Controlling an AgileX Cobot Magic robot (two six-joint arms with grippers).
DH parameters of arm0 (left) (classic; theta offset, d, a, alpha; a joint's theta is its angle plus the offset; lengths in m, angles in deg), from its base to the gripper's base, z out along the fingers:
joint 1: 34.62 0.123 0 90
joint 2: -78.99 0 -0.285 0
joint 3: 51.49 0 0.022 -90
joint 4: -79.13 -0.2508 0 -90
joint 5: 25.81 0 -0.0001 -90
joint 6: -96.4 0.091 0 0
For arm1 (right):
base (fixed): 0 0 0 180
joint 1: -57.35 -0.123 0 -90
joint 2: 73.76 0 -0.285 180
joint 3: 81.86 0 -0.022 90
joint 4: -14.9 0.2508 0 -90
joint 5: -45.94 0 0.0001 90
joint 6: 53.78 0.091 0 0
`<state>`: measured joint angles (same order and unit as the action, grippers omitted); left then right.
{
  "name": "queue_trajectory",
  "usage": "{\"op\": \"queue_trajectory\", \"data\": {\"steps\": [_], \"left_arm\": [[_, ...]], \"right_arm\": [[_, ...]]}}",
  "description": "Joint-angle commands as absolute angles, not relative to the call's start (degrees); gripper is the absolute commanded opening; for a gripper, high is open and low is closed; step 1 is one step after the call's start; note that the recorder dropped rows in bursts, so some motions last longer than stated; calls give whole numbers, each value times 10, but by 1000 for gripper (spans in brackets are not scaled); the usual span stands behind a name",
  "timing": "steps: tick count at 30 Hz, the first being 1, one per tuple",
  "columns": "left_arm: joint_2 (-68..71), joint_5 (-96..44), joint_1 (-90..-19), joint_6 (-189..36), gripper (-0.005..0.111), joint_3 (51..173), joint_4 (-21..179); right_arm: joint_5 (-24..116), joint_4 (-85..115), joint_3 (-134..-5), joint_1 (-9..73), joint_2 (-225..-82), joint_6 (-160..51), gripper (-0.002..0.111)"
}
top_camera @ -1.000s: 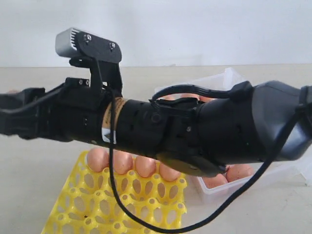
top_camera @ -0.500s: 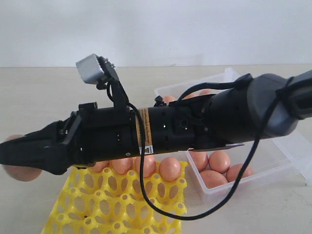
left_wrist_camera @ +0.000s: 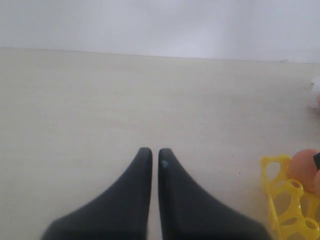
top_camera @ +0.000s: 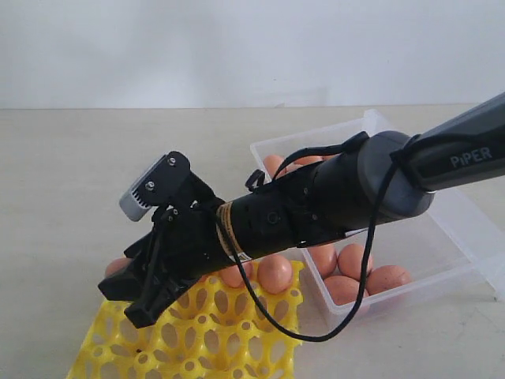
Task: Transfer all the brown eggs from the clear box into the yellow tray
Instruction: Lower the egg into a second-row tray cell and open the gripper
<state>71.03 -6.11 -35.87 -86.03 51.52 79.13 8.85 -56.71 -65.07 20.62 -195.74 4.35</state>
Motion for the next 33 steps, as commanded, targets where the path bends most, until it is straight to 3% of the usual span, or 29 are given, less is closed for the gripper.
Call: {"op": "queue_trajectory", "data": {"steps": [1,27,30,33], "left_arm": [[712,-65,-359,-858,4,513,791],[712,-65,-359,-858,4,513,791],[712,-65,-359,-858,4,513,791],[712,-65,-359,-858,4,513,791]], "right_arm": [[115,-578,-654,207,-1953,14,0],[103,-551,-654,207,-1981,-16,0],[102,-551,-654,207,-1981,-16,10],[102,-551,-654,207,-1981,-16,33]]}}
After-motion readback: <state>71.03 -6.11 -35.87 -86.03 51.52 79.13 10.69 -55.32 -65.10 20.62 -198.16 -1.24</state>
